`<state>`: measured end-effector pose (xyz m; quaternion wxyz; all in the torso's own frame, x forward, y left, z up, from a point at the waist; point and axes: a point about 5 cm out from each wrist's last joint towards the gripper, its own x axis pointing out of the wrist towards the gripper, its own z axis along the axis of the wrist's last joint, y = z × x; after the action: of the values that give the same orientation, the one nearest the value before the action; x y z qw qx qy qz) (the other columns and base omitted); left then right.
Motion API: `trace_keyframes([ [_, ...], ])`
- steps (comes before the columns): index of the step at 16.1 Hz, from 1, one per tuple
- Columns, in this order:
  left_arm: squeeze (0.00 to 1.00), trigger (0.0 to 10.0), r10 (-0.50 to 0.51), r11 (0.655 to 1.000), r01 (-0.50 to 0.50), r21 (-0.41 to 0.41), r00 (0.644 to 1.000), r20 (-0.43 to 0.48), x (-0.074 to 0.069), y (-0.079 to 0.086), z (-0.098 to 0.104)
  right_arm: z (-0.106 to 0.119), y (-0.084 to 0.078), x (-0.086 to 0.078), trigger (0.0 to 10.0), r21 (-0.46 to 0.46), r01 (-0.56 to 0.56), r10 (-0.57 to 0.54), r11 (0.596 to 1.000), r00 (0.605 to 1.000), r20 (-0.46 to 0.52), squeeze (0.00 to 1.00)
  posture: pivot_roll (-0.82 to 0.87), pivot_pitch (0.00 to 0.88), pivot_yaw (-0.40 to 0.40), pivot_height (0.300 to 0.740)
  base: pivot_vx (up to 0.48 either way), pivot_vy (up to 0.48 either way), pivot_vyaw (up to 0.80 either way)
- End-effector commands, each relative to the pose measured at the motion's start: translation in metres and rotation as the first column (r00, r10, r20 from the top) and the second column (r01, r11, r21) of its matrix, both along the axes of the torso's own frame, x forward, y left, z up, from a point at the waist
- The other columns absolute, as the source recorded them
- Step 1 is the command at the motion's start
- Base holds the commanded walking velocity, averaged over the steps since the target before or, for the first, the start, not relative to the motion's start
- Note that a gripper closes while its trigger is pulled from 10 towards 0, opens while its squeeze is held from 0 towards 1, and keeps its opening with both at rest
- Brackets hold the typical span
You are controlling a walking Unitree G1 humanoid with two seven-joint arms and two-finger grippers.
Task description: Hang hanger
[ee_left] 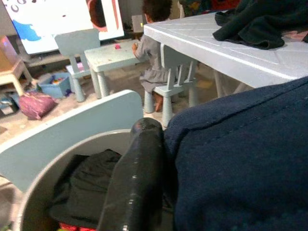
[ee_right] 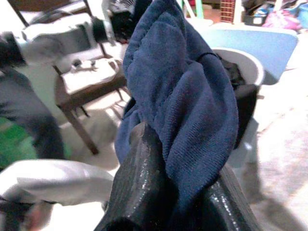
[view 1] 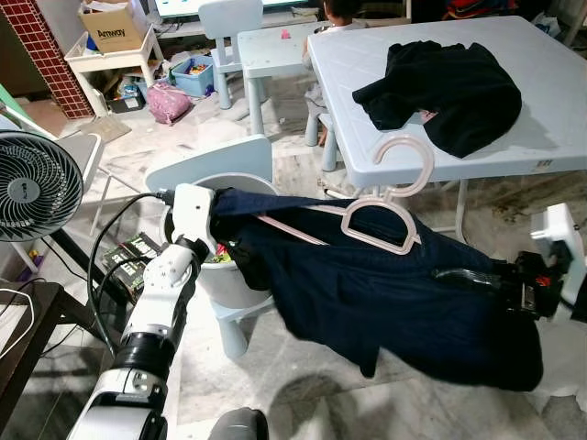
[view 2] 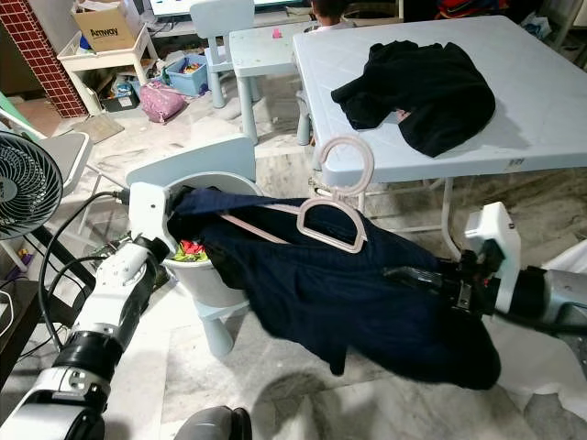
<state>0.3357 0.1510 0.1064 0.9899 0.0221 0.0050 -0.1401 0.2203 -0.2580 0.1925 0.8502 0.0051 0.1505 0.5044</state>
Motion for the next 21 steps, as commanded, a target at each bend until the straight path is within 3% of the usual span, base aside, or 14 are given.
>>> trace_keyframes([
  [1,0.0,0.0,0.115,0.992,-0.119,-0.03,0.989,-0.096,-0.004,0.03,-0.015,0.024,-0.009,-0.004,10.0,0.04,-0.003,0.0,0.999,0.996,0.087,0.0,-0.14,0.024,0.082,0.74,0.0,0.0,0.0],
  [3,0.0,0.0,0.141,0.988,-0.146,-0.042,0.984,-0.111,-0.003,0.038,-0.015,0.017,-0.014,-0.012,10.0,-0.092,-0.036,0.039,0.995,0.999,0.027,0.0,-0.14,0.028,0.081,0.74,0.0,0.0,0.0],
  [5,0.0,0.0,0.16,0.985,-0.165,-0.047,0.982,-0.101,-0.001,0.044,-0.011,0.001,-0.026,-0.019,10.0,-0.296,-0.066,0.062,0.953,0.998,-0.021,0.0,-0.14,0.028,0.081,0.74,0.0,0.0,0.0],
  [8,0.0,0.0,0.134,0.988,-0.142,-0.058,0.982,-0.132,-0.003,0.039,-0.017,0.022,-0.023,-0.029,10.0,-0.211,-0.144,0.15,0.967,0.989,0.013,0.0,-0.14,0.033,0.084,0.74,0.0,0.0,0.0],
  [10,0.0,0.0,0.088,0.992,-0.1,-0.07,0.983,-0.158,-0.008,0.028,-0.023,0.042,-0.021,-0.022,10.0,-0.117,-0.111,0.119,0.987,0.991,0.063,0.0,-0.15,0.037,0.087,0.74,0.0,0.0,0.0],
  [11,0.0,0.0,0.036,0.995,-0.056,-0.085,0.976,-0.215,-0.011,0.015,-0.033,0.06,-0.02,-0.013,10.0,-0.019,-0.083,0.085,0.996,0.985,0.151,0.0,-0.15,0.037,0.087,0.74,0.0,0.0,0.0],
  [14,0.0,0.0,-0.098,0.993,0.073,-0.095,0.953,-0.288,-0.023,-0.011,-0.046,0.073,-0.016,-0.001,10.0,0.142,-0.043,0.01,0.989,0.974,0.227,0.0,-0.15,0.038,0.087,0.74,0.0,0.0,0.0],
  [15,0.0,0.0,-0.17,0.985,0.153,-0.079,0.943,-0.285,-0.028,-0.022,-0.047,0.07,-0.016,0.013,10.0,0.179,0.043,-0.085,0.983,0.968,0.236,0.0,-0.14,0.038,0.088,0.74,0.0,0.0,0.0],
  [16,0.0,0.0,-0.255,0.967,0.25,-0.055,0.931,-0.262,-0.033,-0.035,-0.046,0.061,-0.015,0.03,10.0,0.153,0.153,-0.185,0.976,0.956,0.228,0.0,-0.14,0.037,0.087,0.74,0.0,0.0,0.0],
  [17,0.0,2.2,-0.346,0.937,0.345,-0.049,0.905,-0.247,-0.04,-0.048,-0.044,0.043,-0.01,0.046,10.0,0.035,0.256,-0.256,0.966,0.93,0.263,0.0,-0.14,0.036,0.087,0.74,0.0,0.0,0.0],
  [18,0.0,3.4,-0.416,0.907,0.42,-0.037,0.877,-0.24,-0.047,-0.058,-0.043,0.028,-0.008,0.058,10.0,-0.049,0.337,-0.309,0.94,0.906,0.29,0.0,-0.14,0.035,0.086,0.74,0.0,0.0,0.0],
  [19,0.42,9.9,-0.498,0.855,0.519,0.029,0.834,-0.238,-0.055,-0.069,-0.044,0.011,-0.002,0.067,10.0,-0.092,0.379,-0.334,0.921,0.888,0.317,0.0,-0.14,0.033,0.085,0.74,0.0,0.0,0.0],
  [20,0.42,9.9,-0.519,0.837,0.544,0.054,0.822,-0.235,-0.057,-0.072,-0.044,0.006,0.001,0.069,10.0,-0.092,0.388,-0.345,0.917,0.887,0.308,0.0,-0.14,0.033,0.085,0.74,0.0,0.0,0.0],
  [21,1.0,10.0,-0.56,0.798,0.593,0.107,0.795,-0.233,-0.062,-0.077,-0.045,-0.01,0.007,0.076,10.0,-0.14,0.416,-0.353,0.898,0.875,0.332,0.0,-0.13,0.03,0.083,0.74,0.0,0.0,0.0],
])
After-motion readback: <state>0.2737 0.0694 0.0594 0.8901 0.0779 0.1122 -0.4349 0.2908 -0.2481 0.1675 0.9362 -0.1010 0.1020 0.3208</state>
